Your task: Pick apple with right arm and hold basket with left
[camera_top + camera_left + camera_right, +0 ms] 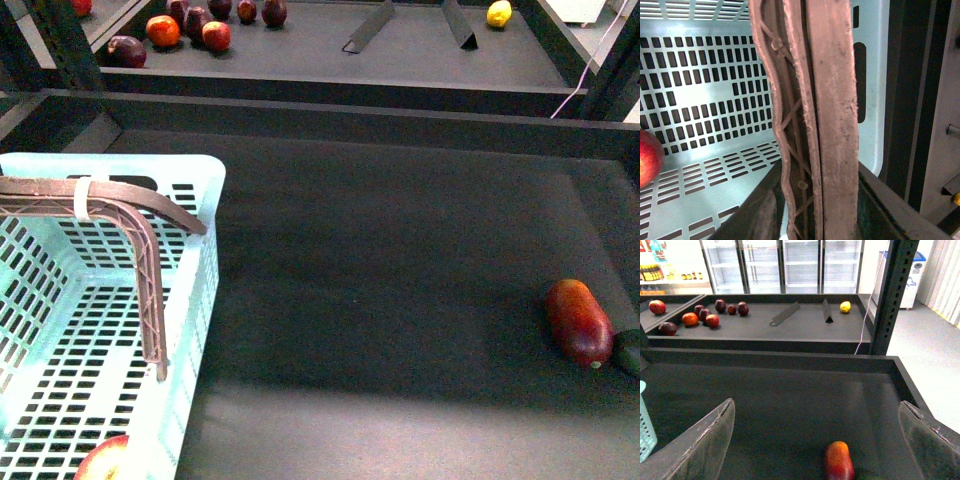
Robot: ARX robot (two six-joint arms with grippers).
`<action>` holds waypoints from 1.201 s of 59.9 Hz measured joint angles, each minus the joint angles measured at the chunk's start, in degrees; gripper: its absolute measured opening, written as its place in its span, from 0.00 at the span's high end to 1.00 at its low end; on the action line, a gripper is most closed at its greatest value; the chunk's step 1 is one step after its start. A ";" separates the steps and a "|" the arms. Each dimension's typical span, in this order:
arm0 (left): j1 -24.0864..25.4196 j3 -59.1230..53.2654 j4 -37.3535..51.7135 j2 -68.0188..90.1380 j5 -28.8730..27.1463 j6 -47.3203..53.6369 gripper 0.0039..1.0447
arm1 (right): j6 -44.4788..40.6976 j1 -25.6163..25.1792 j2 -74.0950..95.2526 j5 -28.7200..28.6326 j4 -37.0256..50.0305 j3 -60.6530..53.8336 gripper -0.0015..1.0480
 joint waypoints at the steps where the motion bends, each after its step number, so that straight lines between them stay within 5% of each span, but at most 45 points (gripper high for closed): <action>1: 0.00 0.00 -0.11 -0.20 0.00 -0.02 0.55 | 0.00 0.00 0.00 0.00 0.00 0.00 0.08; 19: 0.00 -3.87 -3.19 -11.54 -0.22 1.38 0.05 | 0.00 0.00 0.00 0.00 0.00 0.00 0.08; 42: -0.42 -11.69 -6.78 -25.40 -1.95 5.27 0.07 | 0.00 0.00 -0.02 0.00 0.00 0.00 0.08; 46: 0.55 -17.79 10.03 -25.59 3.48 16.72 0.16 | 0.00 0.00 -0.02 0.02 0.00 0.00 0.08; 50: 1.44 -27.43 33.20 -26.36 7.30 38.86 0.29 | 0.00 0.00 -0.07 0.00 0.00 0.00 0.08; 55: 2.71 -33.53 50.71 -29.75 8.44 63.69 0.46 | 0.00 0.00 -0.04 0.00 0.00 0.00 0.08; 60: 4.13 -35.80 52.26 -35.34 9.55 81.88 0.68 | 0.00 0.00 -0.07 0.00 0.00 0.00 0.08; 69: 7.98 -39.10 48.76 -40.54 14.62 87.78 0.95 | 0.00 0.00 -0.04 0.00 0.00 0.00 0.08; 72: 9.11 -39.63 47.69 -42.42 14.53 88.32 0.97 | 0.00 0.00 -0.07 0.02 0.00 0.00 0.08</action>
